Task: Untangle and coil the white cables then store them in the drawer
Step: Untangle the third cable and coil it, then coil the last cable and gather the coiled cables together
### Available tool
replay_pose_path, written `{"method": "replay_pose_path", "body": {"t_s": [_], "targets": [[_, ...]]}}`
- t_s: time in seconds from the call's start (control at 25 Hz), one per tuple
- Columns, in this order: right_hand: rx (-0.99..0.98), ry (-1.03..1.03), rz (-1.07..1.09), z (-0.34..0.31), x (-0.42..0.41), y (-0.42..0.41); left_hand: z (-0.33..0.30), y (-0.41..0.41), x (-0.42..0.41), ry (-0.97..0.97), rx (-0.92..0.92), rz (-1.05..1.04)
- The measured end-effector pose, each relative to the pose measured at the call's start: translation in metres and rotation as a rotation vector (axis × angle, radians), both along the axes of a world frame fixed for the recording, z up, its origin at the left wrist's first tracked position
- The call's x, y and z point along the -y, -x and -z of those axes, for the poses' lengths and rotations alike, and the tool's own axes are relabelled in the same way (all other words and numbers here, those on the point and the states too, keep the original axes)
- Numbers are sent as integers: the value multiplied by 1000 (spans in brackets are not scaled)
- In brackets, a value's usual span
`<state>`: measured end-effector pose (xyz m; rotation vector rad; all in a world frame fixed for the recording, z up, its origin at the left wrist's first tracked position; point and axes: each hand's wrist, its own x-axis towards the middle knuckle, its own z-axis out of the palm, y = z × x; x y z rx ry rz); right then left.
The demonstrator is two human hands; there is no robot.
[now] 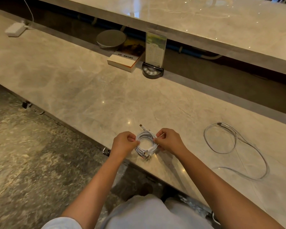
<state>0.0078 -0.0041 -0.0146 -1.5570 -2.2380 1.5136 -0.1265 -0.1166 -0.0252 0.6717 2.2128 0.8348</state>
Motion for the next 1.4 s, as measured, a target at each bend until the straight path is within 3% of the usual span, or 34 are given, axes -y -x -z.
{"method": "replay_pose_path", "body": {"t_s": [0.16,0.28,0.36,0.48,0.6,0.68,0.84,0.92,1.04,1.28,1.4], "targets": [[25,-81,-72,-6,-2,-7,-14,-3,3,27,-126,117],[34,-199,-147,-20,-6,-14,-38,-19,2,27,-408,206],[66,-347,-185,-28,-11,-27,-54,-38,-4,-101,-599,281],[173,-653,-196,-27,-29,-72,-58,-76,-30,-336,-673,534],[368,-745,-139,-12,-51,-143,-33,-113,-74,-421,-747,849],[517,-720,-148,2,-55,-182,-15,-140,-102,-339,-738,1018],[563,-586,-216,28,-47,-220,21,-176,-127,-13,-788,1286],[541,-563,-211,36,-43,-228,29,-181,-126,62,-766,1337],[416,-739,-168,38,-45,-236,30,-177,-127,66,-751,1359],[396,-932,-320,36,-50,-242,37,-158,-123,-270,-986,1441],[354,-984,-395,29,-62,-247,23,-157,-135,-327,-1091,1484]]}}
